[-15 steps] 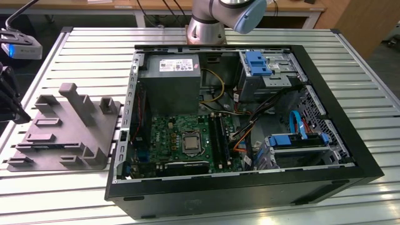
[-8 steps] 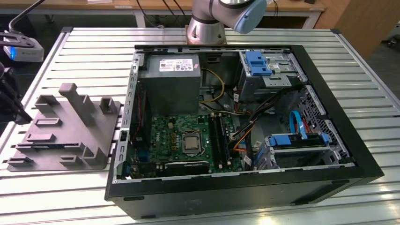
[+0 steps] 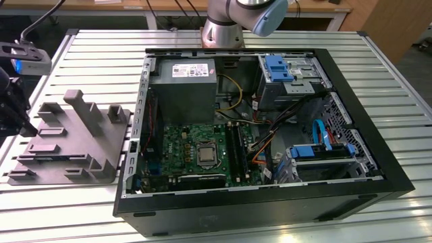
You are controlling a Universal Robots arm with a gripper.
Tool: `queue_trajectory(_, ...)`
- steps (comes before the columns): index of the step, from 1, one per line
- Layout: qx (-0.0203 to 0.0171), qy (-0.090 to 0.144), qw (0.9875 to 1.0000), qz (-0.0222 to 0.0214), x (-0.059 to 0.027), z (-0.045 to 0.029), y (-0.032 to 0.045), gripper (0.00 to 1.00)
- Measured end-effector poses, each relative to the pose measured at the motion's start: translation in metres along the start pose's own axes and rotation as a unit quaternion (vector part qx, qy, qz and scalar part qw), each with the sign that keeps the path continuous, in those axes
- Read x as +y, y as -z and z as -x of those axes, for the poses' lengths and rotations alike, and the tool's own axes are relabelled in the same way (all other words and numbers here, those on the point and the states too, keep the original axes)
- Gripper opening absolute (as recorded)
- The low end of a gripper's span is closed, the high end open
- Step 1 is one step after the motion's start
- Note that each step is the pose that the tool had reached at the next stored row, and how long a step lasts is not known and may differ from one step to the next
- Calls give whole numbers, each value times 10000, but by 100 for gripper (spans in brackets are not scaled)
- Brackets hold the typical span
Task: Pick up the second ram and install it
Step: 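Pick up the second ram and move it above second insertion slot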
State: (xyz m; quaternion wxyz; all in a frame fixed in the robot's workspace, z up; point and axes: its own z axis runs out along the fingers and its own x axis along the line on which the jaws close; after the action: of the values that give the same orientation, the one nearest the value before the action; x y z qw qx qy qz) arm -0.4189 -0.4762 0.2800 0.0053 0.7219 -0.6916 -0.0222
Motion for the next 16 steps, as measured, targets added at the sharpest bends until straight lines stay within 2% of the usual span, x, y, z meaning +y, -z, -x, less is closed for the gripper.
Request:
queue_trajectory(7, -11, -271, 9996, -7, 3, -10, -127, 10)
queue_trajectory(16, -18, -454, 9990, -11, 31, -37, -279, 10)
